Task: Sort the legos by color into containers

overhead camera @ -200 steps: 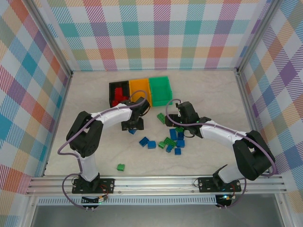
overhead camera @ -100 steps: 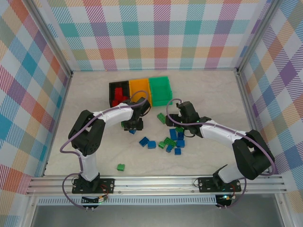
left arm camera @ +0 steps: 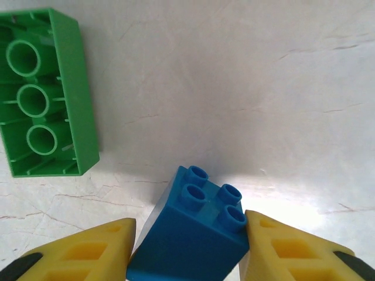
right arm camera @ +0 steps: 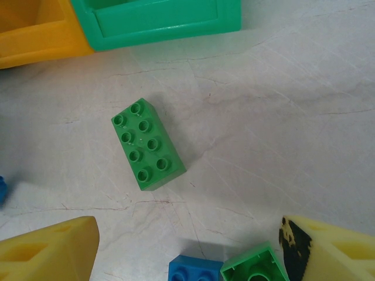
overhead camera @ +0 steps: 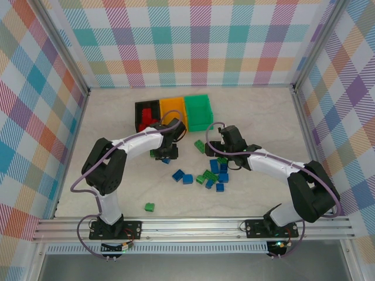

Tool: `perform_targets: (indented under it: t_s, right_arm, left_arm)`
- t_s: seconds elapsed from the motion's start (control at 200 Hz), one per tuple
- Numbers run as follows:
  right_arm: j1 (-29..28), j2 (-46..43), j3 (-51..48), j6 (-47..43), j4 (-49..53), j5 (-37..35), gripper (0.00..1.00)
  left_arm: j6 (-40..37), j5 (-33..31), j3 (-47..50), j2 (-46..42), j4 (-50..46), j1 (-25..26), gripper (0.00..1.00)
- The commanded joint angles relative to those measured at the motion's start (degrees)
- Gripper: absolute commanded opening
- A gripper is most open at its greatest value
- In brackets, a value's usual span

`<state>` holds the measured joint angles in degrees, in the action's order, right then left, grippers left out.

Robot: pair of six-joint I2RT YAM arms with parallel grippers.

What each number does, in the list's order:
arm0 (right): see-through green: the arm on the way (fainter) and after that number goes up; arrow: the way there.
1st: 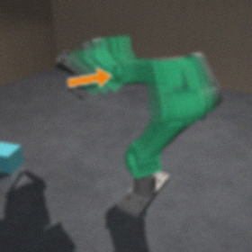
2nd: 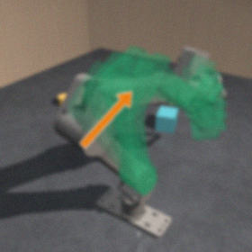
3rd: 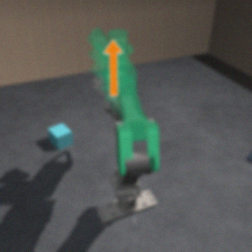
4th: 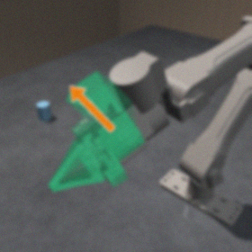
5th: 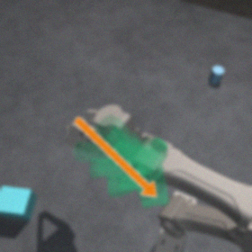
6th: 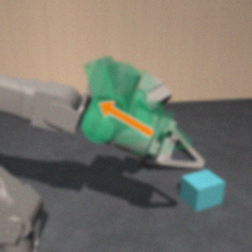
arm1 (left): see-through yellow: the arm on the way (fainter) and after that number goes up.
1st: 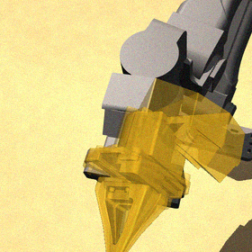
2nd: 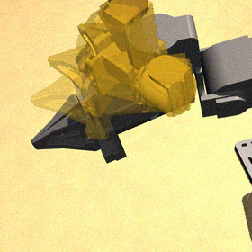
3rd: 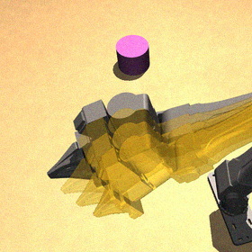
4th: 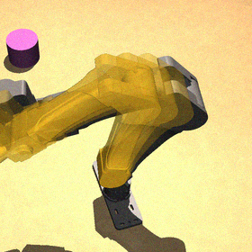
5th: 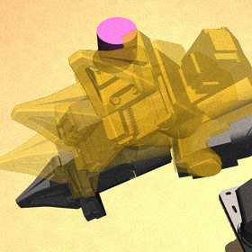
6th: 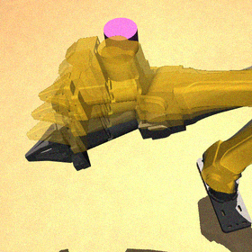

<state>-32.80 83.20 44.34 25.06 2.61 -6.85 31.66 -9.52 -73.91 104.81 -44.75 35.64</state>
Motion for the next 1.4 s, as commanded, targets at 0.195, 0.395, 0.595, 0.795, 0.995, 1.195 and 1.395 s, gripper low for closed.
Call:
perform_targets:
  t_s: [0.195, 0.395, 0.595, 0.795, 0.995, 1.195, 1.395]
  right_arm:
    - [0.72, -0.49, -0.82, 1.03, -0.65, 0.08, 0.81]
    - [0.85, -0.4, -0.83, 1.17, -0.59, 0.08, 0.81]
    - [1.16, -0.93, -1.15, 1.31, -0.59, 0.13, 0.81]
    - [1.52, -1.02, -1.41, 1.37, -0.7, 0.21, 0.81]
    - [1.72, -1.13, -1.71, 1.38, -0.91, 0.55, 0.81]
    - [1.69, 1.37, -0.81, 0.78, -0.83, 3.92, 0.81]
    - [1.7, 7.09, 3.03, -2.22, -0.72, 8.21, 0.8]
  left_arm:
    - [-1.3, 2.57, -11.42, -3.37, 0.73, 0.75, 0.44]
    - [-1.94, 3.73, -23.93, 2.75, 3.46, 0.75, 0.45]
    - [-3.01, 4.16, -40.38, 13.95, 2.52, 0.49, 0.46]
    - [-2.57, 3.55, -52.56, 23.0, 0.06, -0.71, 0.55]
    - [-2.04, 4.93, -47.26, 19.79, 1.81, -0.23, 0.7]
    - [0.08, 4.09, -22.49, 3.45, 11.69, 0.38, 0.7]
    - [3.14, 3.37, 0.02, -13.58, 17.62, 0.88, 0.7]
